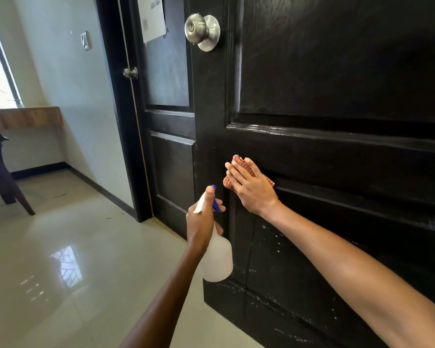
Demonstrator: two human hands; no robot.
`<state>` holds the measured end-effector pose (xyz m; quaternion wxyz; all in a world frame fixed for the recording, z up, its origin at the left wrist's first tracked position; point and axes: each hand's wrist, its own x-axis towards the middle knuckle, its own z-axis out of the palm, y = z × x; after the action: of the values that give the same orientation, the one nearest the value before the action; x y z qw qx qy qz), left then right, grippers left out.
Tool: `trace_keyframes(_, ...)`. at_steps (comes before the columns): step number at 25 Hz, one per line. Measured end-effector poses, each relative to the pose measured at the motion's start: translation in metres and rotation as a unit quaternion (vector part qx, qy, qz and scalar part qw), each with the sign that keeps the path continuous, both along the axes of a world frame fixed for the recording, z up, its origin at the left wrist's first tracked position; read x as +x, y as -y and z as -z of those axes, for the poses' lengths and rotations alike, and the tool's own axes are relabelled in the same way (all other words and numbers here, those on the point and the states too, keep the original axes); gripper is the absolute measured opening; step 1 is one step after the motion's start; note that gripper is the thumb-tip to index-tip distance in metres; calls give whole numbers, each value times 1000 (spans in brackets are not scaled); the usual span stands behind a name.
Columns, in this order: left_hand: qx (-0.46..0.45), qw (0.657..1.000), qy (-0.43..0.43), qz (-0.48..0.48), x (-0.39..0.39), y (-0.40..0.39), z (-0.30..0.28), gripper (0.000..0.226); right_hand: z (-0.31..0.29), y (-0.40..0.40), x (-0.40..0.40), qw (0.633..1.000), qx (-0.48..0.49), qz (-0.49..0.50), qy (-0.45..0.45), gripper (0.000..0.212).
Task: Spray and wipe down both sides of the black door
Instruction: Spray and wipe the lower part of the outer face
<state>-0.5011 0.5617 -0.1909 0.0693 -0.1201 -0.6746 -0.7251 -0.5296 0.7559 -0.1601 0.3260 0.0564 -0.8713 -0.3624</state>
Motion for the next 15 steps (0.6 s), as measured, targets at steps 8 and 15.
trace_keyframes(8,-7,999,27,41,10,-9,10,56,36,-57,103,987,-116,6,-115,73)
trace_keyframes(15,-39,987,36,154,65,-69,22,57,93,-115,217,927,-229,141,-261,64)
